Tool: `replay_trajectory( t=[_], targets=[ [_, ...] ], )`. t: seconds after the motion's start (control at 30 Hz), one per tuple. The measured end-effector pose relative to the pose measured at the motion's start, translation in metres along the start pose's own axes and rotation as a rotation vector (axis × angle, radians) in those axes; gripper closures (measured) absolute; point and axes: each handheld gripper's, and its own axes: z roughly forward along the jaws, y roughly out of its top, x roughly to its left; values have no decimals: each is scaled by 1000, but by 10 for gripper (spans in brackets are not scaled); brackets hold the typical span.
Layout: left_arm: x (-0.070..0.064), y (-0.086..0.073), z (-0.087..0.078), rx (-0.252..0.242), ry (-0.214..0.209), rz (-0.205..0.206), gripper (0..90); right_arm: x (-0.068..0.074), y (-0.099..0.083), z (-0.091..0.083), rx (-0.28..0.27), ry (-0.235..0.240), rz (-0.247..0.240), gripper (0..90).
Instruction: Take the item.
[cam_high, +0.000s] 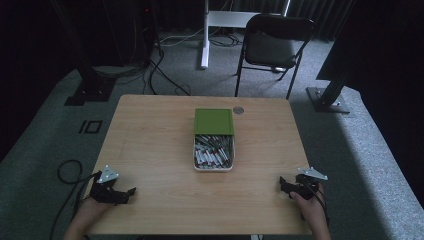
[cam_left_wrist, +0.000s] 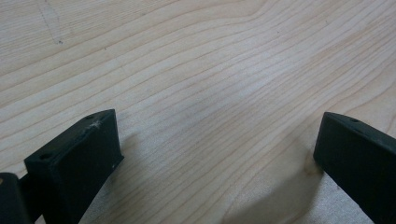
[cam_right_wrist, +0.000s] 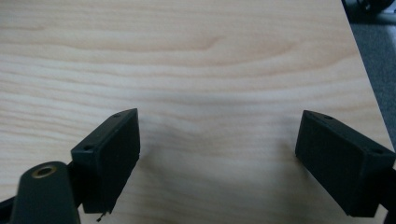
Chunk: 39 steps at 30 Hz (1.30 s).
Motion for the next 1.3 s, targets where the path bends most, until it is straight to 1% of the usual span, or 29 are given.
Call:
replay_trajectory(
  t=[0.13,0.37,0.4,0.77,0.93,1.07,1.3],
  targets=[
    [0,0,0,-1,0,-1,14,5,7,-1,-15,4,-9,152],
    [0,0,0,1,-1,0,14,14,24,-9,-64,18,-31,165],
    [0,0,0,1,-1,0,14,16,27,-10,-68,18,-36,179],
    [0,0,0,2,0,0,14,35,56,-23,-142,67,-76,181],
    [0,0,0,2,-1,-1,14,48,68,-29,-168,96,-102,197],
    [0,0,0,2,-1,-1,14,59,77,-31,-182,120,-142,197],
    [0,0,0,2,-1,-1,14,81,90,-34,-213,168,-186,198]
  ],
)
